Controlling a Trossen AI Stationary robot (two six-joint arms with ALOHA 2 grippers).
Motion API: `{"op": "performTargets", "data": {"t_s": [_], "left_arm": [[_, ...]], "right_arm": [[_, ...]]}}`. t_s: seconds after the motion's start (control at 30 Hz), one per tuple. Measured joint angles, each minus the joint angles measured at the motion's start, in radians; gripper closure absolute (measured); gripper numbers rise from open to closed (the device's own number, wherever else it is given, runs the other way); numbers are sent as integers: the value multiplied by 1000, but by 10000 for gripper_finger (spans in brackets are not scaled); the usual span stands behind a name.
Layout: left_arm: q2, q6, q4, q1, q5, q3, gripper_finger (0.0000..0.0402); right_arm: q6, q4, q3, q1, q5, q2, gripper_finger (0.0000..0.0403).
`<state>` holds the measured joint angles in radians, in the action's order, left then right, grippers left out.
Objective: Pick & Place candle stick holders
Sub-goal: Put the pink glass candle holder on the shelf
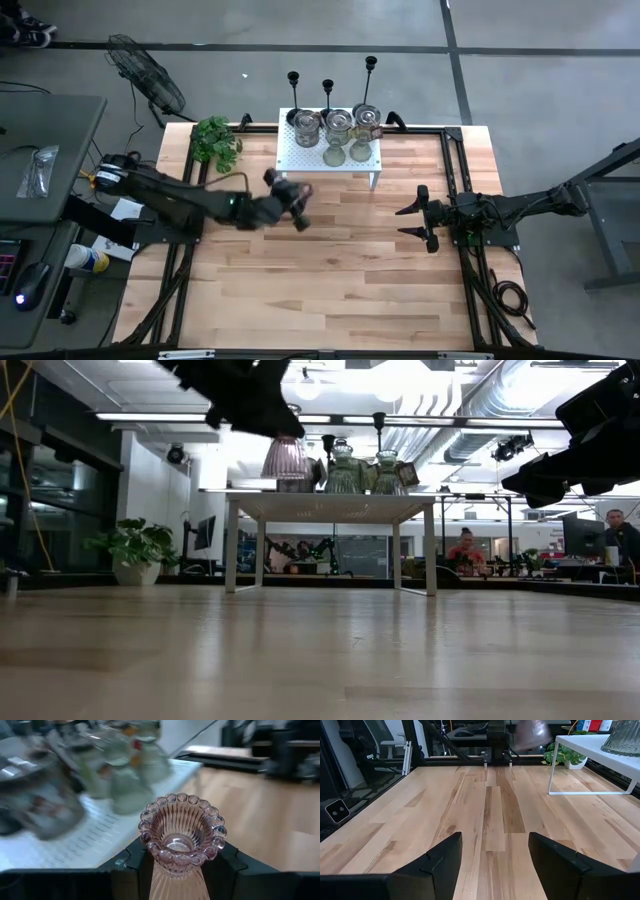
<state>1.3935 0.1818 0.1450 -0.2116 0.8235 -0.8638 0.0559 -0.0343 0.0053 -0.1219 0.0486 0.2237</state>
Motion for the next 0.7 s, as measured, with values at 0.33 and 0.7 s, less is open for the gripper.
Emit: {"op": "performTargets", "data": {"t_s": [0.33,0.7], "left_arm": [[-12,71,-330,163,35,-197,275],[-11,216,-408,303,33,-190,275]], "right_arm": [[0,0,0,0,0,0,182],[0,0,0,0,0,0,182]]}}
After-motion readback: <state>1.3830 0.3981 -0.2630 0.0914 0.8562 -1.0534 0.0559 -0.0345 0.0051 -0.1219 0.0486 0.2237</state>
